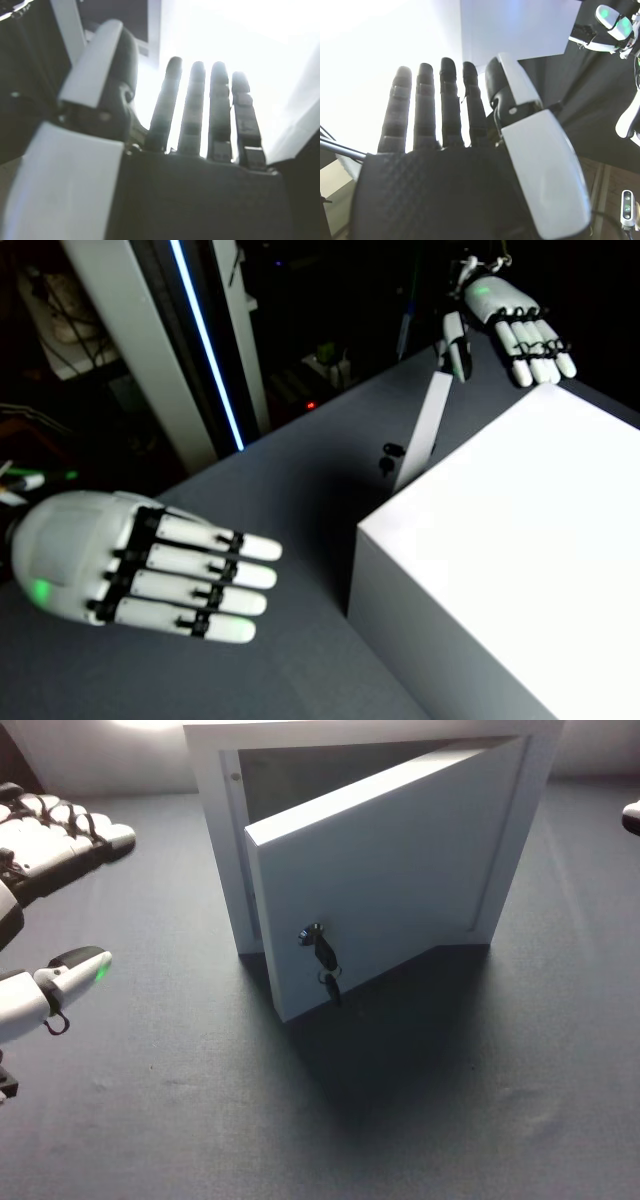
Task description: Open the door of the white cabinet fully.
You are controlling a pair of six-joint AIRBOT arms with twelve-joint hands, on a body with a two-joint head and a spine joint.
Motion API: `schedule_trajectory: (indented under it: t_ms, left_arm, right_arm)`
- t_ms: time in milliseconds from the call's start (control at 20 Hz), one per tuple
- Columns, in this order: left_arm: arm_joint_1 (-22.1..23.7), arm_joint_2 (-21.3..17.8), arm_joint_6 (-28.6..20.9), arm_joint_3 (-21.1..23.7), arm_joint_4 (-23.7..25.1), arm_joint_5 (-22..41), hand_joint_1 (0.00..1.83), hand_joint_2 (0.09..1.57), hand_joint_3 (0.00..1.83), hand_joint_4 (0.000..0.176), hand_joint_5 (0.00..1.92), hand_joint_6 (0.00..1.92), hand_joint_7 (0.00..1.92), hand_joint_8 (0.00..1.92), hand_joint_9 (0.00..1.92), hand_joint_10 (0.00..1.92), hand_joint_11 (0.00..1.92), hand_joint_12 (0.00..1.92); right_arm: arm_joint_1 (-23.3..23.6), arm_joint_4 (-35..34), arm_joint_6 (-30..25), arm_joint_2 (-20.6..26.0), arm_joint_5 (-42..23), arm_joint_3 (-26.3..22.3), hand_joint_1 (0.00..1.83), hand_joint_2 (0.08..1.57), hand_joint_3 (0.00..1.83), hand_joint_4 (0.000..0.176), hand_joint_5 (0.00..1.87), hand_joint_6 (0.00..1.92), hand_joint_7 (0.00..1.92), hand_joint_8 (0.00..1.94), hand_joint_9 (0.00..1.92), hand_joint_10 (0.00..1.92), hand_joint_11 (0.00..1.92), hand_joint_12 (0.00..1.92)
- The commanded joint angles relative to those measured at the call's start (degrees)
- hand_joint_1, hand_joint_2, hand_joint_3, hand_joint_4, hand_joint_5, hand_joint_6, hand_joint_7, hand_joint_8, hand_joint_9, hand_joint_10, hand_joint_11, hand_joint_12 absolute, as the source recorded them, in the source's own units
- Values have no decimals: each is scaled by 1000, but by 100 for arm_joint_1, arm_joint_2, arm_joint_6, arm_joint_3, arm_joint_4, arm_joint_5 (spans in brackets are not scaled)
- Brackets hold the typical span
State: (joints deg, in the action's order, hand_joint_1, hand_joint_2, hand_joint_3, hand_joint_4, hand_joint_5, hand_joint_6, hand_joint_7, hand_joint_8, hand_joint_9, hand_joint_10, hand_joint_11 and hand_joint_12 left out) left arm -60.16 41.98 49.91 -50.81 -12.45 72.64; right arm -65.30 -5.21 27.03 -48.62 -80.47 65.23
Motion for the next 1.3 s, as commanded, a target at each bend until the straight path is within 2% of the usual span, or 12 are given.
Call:
schedule_trajectory:
  t_ms: [0,250,400,500,700,750,800,850,950,1000,1150,1250]
  left_arm:
    - [65,-48,6,-31,-68,731,537,1394,2,0,303,4,275,4,233,8,5,591]
    - [165,22,-67,-55,111,601,498,1400,0,0,339,6,324,9,272,13,56,601]
    - [318,109,-213,-87,398,479,426,1410,2,0,314,1,320,4,284,9,57,605]
    - [403,157,-286,-96,565,417,411,1429,6,0,313,0,330,4,298,8,60,591]
    - [593,336,-497,-205,814,251,354,1444,3,0,306,1,320,2,310,5,109,601]
    - [654,380,-504,-227,871,183,273,1490,16,0,296,1,307,3,314,4,128,614]
    - [718,430,-504,-251,920,116,81,1555,69,0,271,3,280,4,292,4,110,597]
    - [774,474,-504,-283,963,41,15,1568,137,0,286,8,286,7,289,3,111,588]
    - [913,556,-506,-353,1046,-120,0,1571,223,0,262,1,237,0,228,0,49,557]
    - [1023,624,-517,-413,1114,-257,0,1571,221,0,285,7,256,7,250,8,68,579]
    - [1105,703,-539,-462,1177,-343,0,1571,223,0,250,0,220,0,221,0,25,569]
    - [1167,768,-548,-488,1214,-355,0,1571,222,0,251,4,213,4,210,5,29,574]
  right_arm:
    - [20,-195,-37,19,-654,39,742,1367,2,0,288,1,290,1,298,2,191,351]
    - [20,-202,-74,1,-612,65,787,1382,0,0,318,0,322,0,323,0,273,192]
    - [20,-202,-99,-29,-596,95,746,1395,3,0,314,1,318,3,330,3,319,203]
    - [21,-202,-106,-36,-590,105,733,1397,1,0,325,1,383,5,414,11,393,254]
    - [21,-202,-117,-44,-590,108,691,1405,2,3,316,0,434,6,451,5,386,271]
    - [21,-202,-117,-48,-590,113,689,1403,1,0,319,1,426,1,422,0,343,249]
    - [21,-202,-117,-52,-590,119,681,1398,0,7,329,0,436,0,424,0,349,202]
    - [21,-202,-117,-57,-590,124,677,1399,1,18,317,0,426,0,415,0,343,186]
    - [21,-202,-117,-60,-590,129,679,1398,0,9,308,0,428,0,437,5,385,200]
    - [21,-201,-117,-68,-590,135,335,1397,5,60,271,1,442,1,388,0,236,119]
    - [21,-200,-117,-79,-589,148,268,1390,1,60,270,0,440,0,386,2,228,101]
    - [21,-200,-118,-83,-583,159,263,1389,0,68,275,2,439,0,375,0,228,96]
